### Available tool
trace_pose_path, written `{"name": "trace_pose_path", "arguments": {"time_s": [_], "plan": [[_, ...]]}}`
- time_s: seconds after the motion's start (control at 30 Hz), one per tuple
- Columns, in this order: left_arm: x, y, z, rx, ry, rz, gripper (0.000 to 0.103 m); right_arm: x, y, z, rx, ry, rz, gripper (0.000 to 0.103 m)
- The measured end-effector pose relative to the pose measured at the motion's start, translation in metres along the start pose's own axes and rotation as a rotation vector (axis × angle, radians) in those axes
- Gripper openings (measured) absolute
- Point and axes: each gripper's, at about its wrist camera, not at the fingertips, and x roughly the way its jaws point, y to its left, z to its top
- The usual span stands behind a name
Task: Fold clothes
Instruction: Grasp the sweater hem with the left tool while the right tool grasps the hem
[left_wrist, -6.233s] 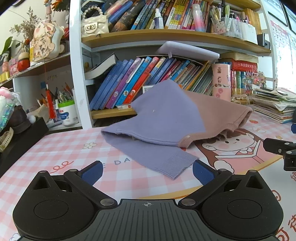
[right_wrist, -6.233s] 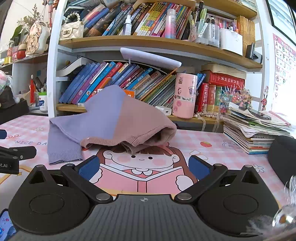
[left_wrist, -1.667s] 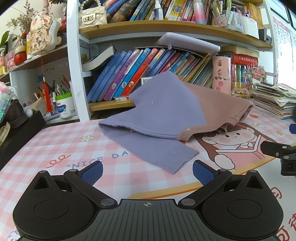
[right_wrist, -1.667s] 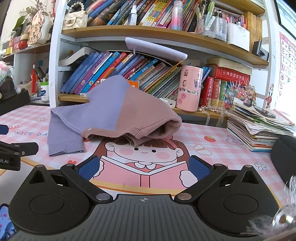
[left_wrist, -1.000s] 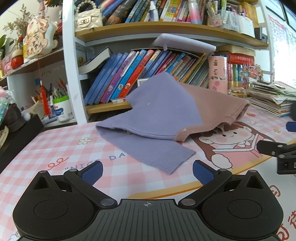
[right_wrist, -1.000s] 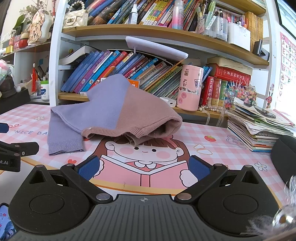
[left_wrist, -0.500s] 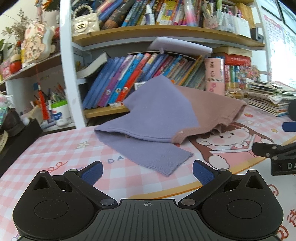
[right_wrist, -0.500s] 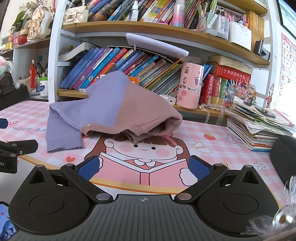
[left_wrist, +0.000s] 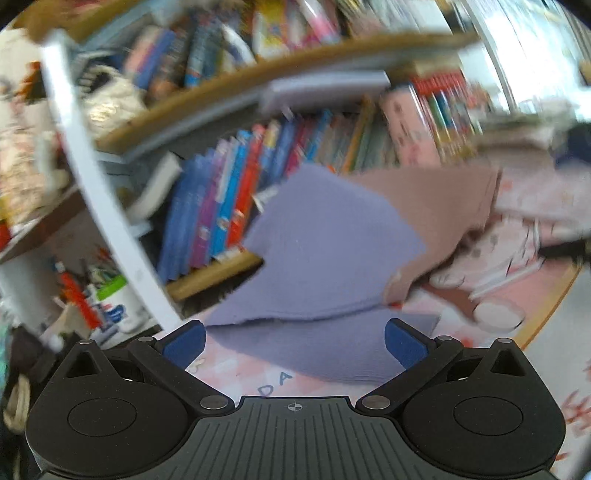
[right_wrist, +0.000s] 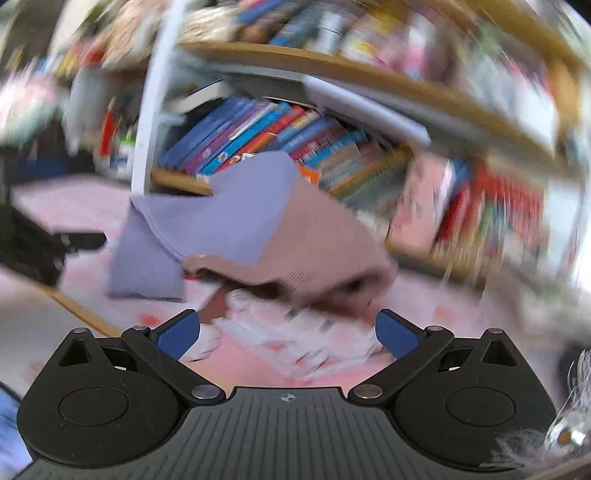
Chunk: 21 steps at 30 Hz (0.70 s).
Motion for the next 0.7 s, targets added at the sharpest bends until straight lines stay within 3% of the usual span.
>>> {"name": "trace_pose_path", "arguments": {"time_s": [0.13, 0.17, 0.27, 0.4, 0.47, 0.57, 0.63, 0.7], "plan": [[0.037, -0.008, 0.003, 0.164, 0.039, 0.064, 0.103, 0.04, 0.019, -0.004, -0.508, -0.056, -0.133, 0.103], [0.046, -0.011, 0.002, 0.218, 0.046, 0.087, 0.103, 0.05, 0.021, -0.005, -0.563, -0.051, -0.151, 0.102], [0.071, -0.017, -0.001, 0.346, 0.093, 0.098, 0.103, 0.078, 0.019, -0.008, -0.562, -0.008, -0.161, 0.097], [0.087, -0.011, 0.002, 0.353, 0.127, 0.038, 0.103, 0.092, 0.015, -0.019, -0.546, 0.043, -0.138, 0.06], [0.095, -0.012, 0.005, 0.366, 0.131, 0.032, 0.103, 0.095, 0.015, -0.027, -0.565, 0.026, -0.16, 0.054], [0.107, -0.016, 0.013, 0.368, 0.138, 0.015, 0.101, 0.1, 0.013, -0.031, -0.547, -0.008, -0.194, 0.037], [0.111, -0.02, 0.018, 0.361, 0.138, -0.002, 0.096, 0.102, 0.01, -0.03, -0.501, -0.024, -0.206, 0.018], [0.108, -0.024, 0.021, 0.358, 0.103, -0.016, 0.095, 0.095, 0.002, -0.024, -0.424, -0.067, -0.217, 0.013]]}}
